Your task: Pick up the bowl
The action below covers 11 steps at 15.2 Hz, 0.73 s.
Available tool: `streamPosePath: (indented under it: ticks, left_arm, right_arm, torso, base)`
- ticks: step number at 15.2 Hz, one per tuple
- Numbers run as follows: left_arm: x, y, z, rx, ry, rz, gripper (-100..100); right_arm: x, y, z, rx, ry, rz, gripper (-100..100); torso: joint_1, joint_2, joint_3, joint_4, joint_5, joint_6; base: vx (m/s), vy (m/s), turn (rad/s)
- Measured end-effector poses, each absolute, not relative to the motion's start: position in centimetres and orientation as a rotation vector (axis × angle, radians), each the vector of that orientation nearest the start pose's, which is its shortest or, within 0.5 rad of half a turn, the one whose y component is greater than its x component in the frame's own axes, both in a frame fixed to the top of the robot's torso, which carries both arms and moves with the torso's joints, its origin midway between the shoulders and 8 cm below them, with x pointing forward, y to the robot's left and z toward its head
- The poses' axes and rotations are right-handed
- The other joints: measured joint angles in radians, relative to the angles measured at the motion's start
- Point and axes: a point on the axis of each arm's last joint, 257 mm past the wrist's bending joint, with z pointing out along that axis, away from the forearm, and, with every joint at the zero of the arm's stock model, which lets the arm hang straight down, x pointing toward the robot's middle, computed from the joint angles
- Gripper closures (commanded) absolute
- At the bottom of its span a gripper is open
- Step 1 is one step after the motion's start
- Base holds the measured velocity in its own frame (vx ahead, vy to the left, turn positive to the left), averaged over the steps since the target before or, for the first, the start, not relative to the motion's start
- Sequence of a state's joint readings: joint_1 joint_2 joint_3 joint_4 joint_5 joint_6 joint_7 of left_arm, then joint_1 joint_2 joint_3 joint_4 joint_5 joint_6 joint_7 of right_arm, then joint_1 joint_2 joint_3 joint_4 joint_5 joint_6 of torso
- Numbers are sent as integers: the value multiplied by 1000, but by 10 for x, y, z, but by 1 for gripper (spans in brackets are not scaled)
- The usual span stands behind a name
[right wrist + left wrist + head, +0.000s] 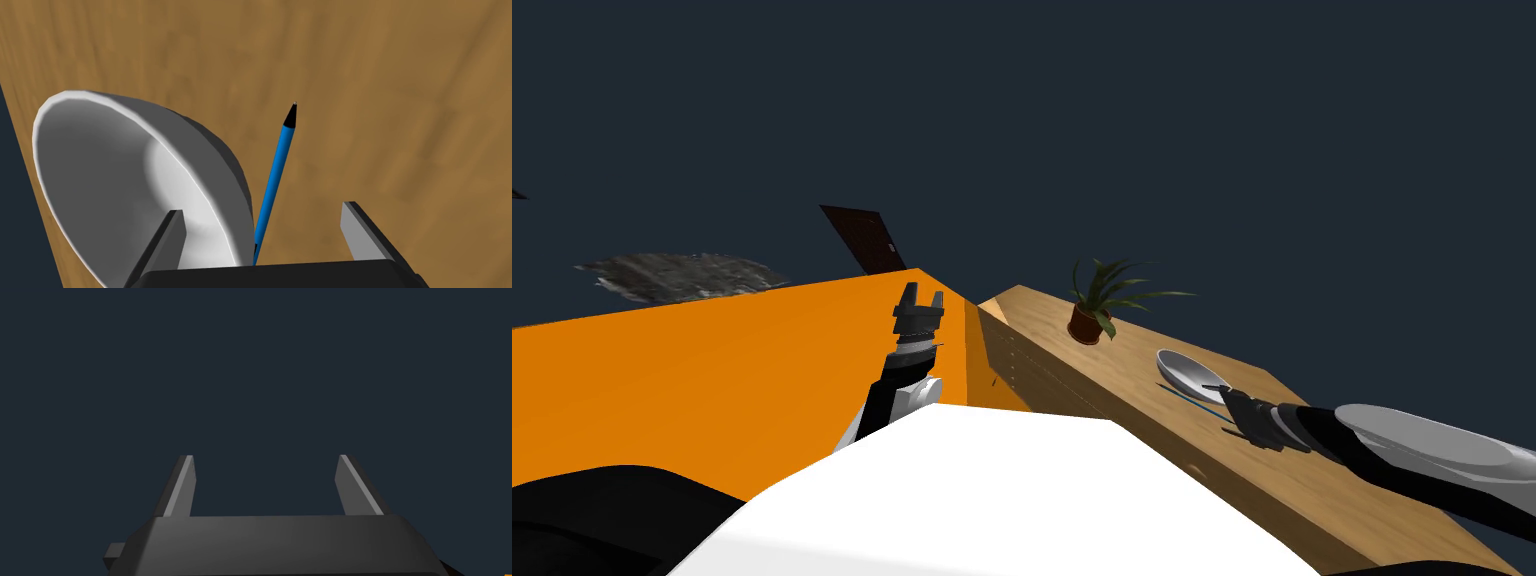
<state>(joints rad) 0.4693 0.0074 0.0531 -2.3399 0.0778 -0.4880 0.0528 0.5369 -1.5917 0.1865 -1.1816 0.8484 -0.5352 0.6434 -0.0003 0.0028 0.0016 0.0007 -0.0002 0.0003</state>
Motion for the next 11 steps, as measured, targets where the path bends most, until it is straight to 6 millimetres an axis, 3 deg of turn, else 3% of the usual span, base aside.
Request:
streamPosePath:
  ticks: [4,5,11]
  left_arm:
    - [330,298,59,-647,501,-1378,0]
    - [330,298,59,-647,501,-1378,0]
    - [330,298,59,-647,501,-1378,0]
  right_arm:
    - [234,-701,-285,-1620,2280,-581,-100]
    - [234,-702,-285,-1619,2280,-584,100]
    - [240,-703,-280,-1626,2268,-600,100]
  torso:
    - [0,0,0,0,0,0]
    - [0,0,0,0,0,0]
    - [-1,2,0,-1,-6,5]
  base:
    - [-6,-6,19]
    - [0,0,0]
    - [4,5,-7]
